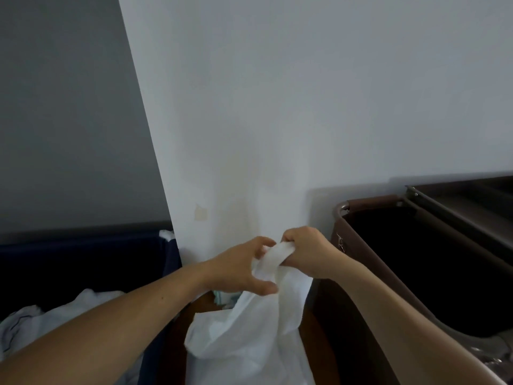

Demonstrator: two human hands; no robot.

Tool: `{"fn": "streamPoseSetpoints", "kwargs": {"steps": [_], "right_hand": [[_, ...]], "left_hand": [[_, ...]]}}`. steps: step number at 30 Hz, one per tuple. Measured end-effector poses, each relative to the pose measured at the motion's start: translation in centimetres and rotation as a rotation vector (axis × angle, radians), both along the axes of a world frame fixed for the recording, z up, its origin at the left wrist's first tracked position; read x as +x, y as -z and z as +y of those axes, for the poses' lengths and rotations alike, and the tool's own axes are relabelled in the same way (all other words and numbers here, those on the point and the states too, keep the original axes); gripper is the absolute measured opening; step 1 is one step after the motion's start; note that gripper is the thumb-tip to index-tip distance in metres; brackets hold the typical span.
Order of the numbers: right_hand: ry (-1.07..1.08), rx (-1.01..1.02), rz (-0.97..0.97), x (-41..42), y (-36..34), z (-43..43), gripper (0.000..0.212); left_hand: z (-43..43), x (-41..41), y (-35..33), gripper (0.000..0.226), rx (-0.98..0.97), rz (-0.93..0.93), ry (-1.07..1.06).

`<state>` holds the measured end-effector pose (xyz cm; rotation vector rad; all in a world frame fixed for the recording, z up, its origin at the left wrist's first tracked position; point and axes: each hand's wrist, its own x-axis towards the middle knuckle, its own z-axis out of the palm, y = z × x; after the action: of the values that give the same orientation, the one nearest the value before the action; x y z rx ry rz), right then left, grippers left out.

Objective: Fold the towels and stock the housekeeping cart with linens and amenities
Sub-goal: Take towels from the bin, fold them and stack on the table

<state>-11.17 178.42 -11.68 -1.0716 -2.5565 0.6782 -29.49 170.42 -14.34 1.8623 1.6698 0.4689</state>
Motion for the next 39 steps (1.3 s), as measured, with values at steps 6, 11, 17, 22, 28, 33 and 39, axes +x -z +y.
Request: {"fn": "streamPoseSetpoints", "kwargs": {"steps": [6,11,17,22,28,33,39], "right_hand": [[-0.004,-0.178,0.282,0.7,-0.5,0.7,0.045],[0.118,-0.312,0.442,2.2,-0.6,1.8,0.011],[0.186,-0.342,0.749,0.8,-1.4,1.6,0.011],[0.128,-0.193,0.713,-0.5,-1.8,0.6,0.011],[-0.005,-0.068,0.483,-0.7,-2.4,-0.3,0.011],[-0.074,0.065,0.261,-0.8,-2.7,-0.5,0.021],[-0.157,0.138,0.149,-1.1,-2.5,-1.0,0.029]], "left_hand": [[0.3,-0.2,-0.1,0.013,0.31,-0.126,-0.201],[-0.4,-1.4,-2.4,0.006,0.532,-0.205,-0.305],[-1.0,0.3,-2.6,0.013,0.69,-0.173,-0.182],[-0.4,1.0,-3.7,0.068,0.51,-0.118,-0.115],[-0.5,0.9,-3.9,0.063,0.451,0.069,-0.131],[-0.3,0.7,-3.6,0.052,0.382,0.26,-0.163],[-0.2,0.1,-3.6,0.047,0.338,0.315,-0.171]]}}
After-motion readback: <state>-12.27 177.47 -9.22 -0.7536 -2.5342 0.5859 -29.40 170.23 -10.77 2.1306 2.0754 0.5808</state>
